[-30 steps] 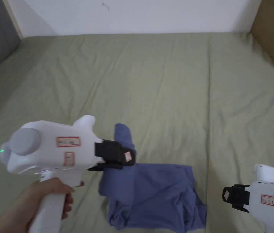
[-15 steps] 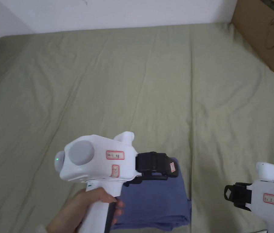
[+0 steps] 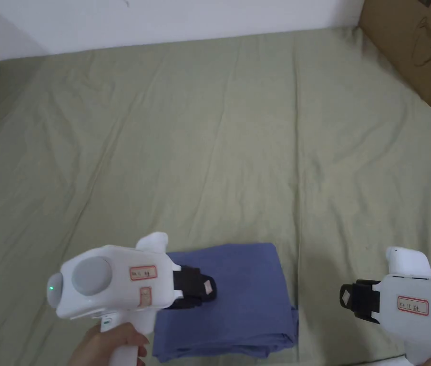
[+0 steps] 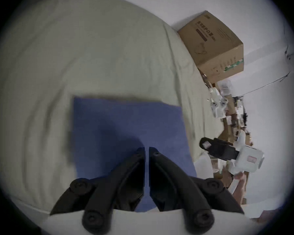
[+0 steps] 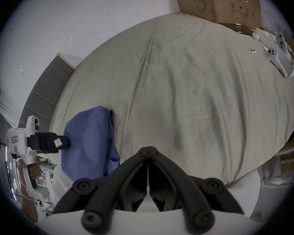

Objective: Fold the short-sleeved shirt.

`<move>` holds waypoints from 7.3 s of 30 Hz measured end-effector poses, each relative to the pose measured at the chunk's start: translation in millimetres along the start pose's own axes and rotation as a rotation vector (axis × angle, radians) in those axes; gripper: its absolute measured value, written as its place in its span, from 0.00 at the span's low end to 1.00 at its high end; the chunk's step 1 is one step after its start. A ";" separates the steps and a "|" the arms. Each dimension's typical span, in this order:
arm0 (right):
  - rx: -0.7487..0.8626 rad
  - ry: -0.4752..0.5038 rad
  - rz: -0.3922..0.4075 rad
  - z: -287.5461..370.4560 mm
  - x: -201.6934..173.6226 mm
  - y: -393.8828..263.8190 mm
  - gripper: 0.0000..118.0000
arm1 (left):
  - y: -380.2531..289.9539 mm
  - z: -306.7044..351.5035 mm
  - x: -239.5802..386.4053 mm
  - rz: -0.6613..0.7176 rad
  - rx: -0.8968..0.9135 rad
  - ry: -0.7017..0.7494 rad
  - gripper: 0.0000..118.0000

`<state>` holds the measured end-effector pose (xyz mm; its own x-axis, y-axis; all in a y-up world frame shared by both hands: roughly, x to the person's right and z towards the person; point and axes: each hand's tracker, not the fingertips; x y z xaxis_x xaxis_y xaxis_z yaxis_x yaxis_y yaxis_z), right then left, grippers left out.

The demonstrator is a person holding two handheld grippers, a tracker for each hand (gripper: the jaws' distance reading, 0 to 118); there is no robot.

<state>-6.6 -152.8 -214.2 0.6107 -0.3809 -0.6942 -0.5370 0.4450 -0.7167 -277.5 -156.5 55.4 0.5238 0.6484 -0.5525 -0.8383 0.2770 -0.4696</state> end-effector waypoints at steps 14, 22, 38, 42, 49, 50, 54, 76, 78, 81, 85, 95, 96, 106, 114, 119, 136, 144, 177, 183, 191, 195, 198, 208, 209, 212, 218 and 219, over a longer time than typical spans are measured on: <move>0.001 0.000 -0.032 4.5 11.1 -5.5 0.00 | -28.6 -74.4 69.6 -0.153 -0.133 0.021 0.04; -0.003 -0.002 -0.032 4.6 9.0 -8.4 0.00 | -33.3 -75.0 89.2 -0.185 -0.151 0.003 0.04; 0.035 0.122 0.110 27.5 -64.8 16.7 0.00 | 0.6 75.6 -25.8 0.025 0.161 -0.065 0.04; 0.011 0.208 0.208 10.4 -100.4 19.7 0.00 | -19.6 94.9 -69.6 0.132 0.177 -0.055 0.04; -0.137 0.180 0.344 -48.3 -150.6 3.8 0.00 | -39.4 90.4 -104.0 0.209 0.171 -0.064 0.04; -0.148 0.155 0.389 -55.1 -154.2 -0.8 0.00 | -40.7 88.9 -107.3 0.211 0.161 -0.077 0.04; -0.172 0.110 0.445 -68.5 -154.5 -11.2 0.00 | -41.8 82.6 -114.6 0.248 0.178 -0.152 0.07; -0.188 0.150 0.334 -77.2 -136.7 -5.6 0.00 | -0.6 -10.0 -107.7 0.196 0.015 -0.401 1.00; -0.189 0.151 0.327 -77.4 -135.7 -5.7 0.00 | 0.6 -10.8 -106.5 0.194 0.022 -0.410 0.75; -0.192 0.150 0.319 -77.5 -133.7 -4.5 0.00 | 1.7 -16.8 -115.5 0.179 -0.047 -0.241 0.22; -0.190 0.160 0.309 -73.5 -134.0 -3.7 0.00 | 4.9 -8.9 -118.5 0.201 -0.027 -0.303 0.22; -0.128 0.135 0.321 -51.0 -139.4 2.9 0.00 | 32.3 48.8 -133.8 0.142 -0.019 -0.191 0.22; -0.124 0.133 0.311 -45.6 -142.4 5.6 0.00 | 36.1 60.4 -138.8 0.134 -0.013 -0.152 0.22; -0.123 0.100 0.281 -49.4 -151.7 8.8 0.00 | 80.1 177.8 -201.7 0.044 -0.026 0.329 0.22; -0.139 0.070 0.266 -62.5 -154.5 13.9 0.00 | 111.9 239.7 -252.4 -0.051 -0.119 0.780 0.22; -0.154 0.052 0.265 -70.4 -149.8 16.7 0.00 | 120.9 256.5 -284.7 -0.086 -0.171 1.004 0.22; -0.132 0.052 0.234 -62.3 -121.2 16.4 0.00 | 86.4 262.2 -184.9 0.025 0.143 0.686 0.39; -0.087 0.078 0.250 -44.4 -115.0 9.0 0.00 | 44.4 221.8 -91.4 -0.045 0.291 0.518 0.00; 0.922 -0.119 0.418 161.7 -203.2 28.7 0.09 | -51.4 197.7 176.4 -0.460 1.086 0.618 0.00; 0.903 -0.127 0.399 158.1 -199.1 29.2 0.72 | -48.2 189.0 176.9 -0.523 1.116 0.713 0.37; 0.937 -0.120 0.402 152.6 -198.9 27.0 0.96 | -53.0 187.5 178.8 -0.546 1.125 0.696 1.00; 0.956 -0.133 0.413 150.6 -199.0 28.3 1.00 | -49.9 186.5 180.1 -0.543 1.077 0.695 1.00; 0.969 -0.121 0.407 151.8 -198.2 29.1 1.00 | -47.5 188.7 178.8 -0.513 1.048 0.658 1.00; 0.928 -0.126 0.396 140.9 -193.0 35.5 1.00 | -43.1 194.3 172.6 -0.488 1.041 0.627 1.00; 0.925 -0.127 0.397 140.5 -192.5 36.1 1.00 | -40.7 195.8 172.8 -0.473 1.036 0.626 1.00; 0.917 -0.125 0.398 139.8 -190.5 37.7 1.00 | -34.2 198.0 171.2 -0.436 0.999 0.627 1.00; 0.904 -0.106 0.383 140.1 -186.3 41.2 1.00 | -29.5 198.6 171.3 -0.412 1.005 0.639 1.00; 0.901 -0.096 0.383 139.9 -185.1 41.8 1.00 | -30.7 197.8 171.4 -0.400 1.008 0.636 1.00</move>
<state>-60.7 49.7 -106.3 0.5539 -0.0320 -0.8320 -0.0884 0.9913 -0.0970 -192.0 86.4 111.4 0.5121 0.0160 -0.8588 -0.2001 0.9745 -0.1011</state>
